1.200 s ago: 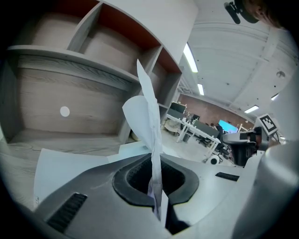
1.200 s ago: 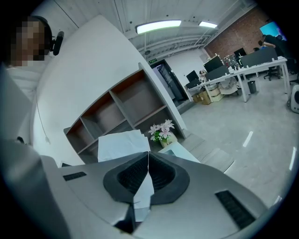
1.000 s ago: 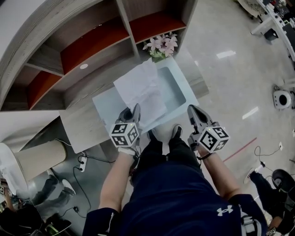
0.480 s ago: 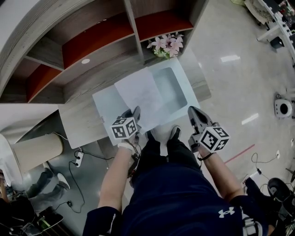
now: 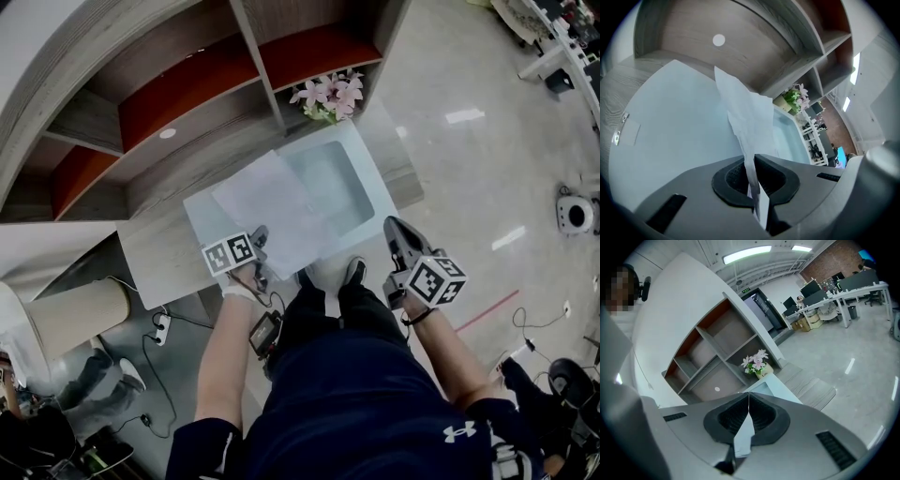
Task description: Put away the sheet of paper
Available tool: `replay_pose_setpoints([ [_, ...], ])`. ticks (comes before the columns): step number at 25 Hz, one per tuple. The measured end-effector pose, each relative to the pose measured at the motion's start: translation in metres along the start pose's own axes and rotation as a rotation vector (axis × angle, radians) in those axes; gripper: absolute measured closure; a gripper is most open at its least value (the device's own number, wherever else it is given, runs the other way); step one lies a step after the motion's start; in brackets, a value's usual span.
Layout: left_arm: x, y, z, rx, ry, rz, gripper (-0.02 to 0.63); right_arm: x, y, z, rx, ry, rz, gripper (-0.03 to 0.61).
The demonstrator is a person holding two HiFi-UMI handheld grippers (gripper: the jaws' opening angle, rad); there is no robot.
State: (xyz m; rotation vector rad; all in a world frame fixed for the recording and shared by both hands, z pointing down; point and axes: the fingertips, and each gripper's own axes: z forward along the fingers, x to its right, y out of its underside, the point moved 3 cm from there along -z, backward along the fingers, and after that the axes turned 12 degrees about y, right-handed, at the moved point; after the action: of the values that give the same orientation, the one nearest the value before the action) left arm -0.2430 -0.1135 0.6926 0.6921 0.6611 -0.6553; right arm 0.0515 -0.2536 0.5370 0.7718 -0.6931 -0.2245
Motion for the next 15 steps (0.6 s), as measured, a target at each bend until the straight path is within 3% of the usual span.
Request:
replay_pose_setpoints([
  [4,-0.007,0.007,-0.003,-0.064,-0.014,0.007,0.595,0.003,0.001,0.001,-0.005,0.005,0.018,0.563],
  [15,0.006,0.003,0.013,-0.191,0.017,0.198,0.595,0.012,-0.001,0.001,-0.008,0.03,0.039,0.563],
])
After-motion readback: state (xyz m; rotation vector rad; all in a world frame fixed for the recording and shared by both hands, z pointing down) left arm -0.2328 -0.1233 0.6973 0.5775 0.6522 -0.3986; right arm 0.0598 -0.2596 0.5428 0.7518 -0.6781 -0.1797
